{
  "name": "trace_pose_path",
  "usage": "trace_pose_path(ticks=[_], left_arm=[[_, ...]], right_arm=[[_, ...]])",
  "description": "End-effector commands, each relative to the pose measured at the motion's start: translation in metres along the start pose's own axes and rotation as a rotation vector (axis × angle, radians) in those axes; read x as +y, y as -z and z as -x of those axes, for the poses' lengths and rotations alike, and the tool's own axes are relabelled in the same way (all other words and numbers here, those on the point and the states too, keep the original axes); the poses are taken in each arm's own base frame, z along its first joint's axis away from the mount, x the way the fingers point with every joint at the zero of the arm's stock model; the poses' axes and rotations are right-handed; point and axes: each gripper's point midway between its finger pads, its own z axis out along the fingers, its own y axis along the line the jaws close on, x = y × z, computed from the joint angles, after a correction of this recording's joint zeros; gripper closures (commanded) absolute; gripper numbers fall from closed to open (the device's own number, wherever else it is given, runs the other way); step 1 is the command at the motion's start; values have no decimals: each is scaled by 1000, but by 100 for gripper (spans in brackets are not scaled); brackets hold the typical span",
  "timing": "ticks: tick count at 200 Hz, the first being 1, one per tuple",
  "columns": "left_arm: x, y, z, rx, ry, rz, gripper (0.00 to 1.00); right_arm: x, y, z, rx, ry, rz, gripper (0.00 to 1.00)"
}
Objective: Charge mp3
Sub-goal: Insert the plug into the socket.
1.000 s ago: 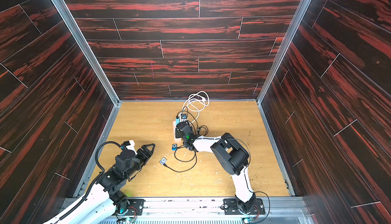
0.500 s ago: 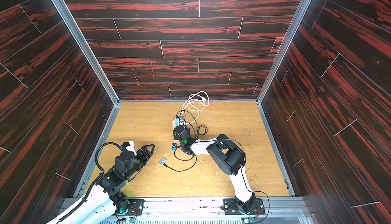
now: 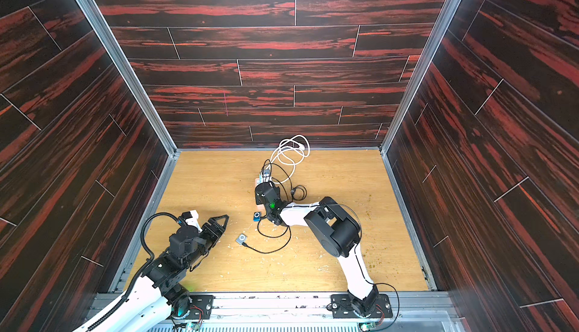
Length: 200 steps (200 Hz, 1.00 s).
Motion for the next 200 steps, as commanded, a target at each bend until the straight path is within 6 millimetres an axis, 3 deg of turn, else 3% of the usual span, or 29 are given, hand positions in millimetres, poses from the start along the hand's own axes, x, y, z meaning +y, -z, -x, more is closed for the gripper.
trace_pose_path(ticks=[1,69,100,145,200], left_arm=[[3,1,2,-11,-8,2,27],[6,-2,-1,-3,2,4,26],[7,-2,-1,-3,9,4,26],[7,-1,-2,2,9,1,27],[7,1,0,-6,6,1,27]], right_arm=[[-2,-9,-26,60,27,-8,100],[-3,-3,-64,161,124,-143,100],[-16,5,-67,186,108,-211,100],[-31,2,-71,221,69,-230,100],[-35,0,-64,206,65,-226,100]])
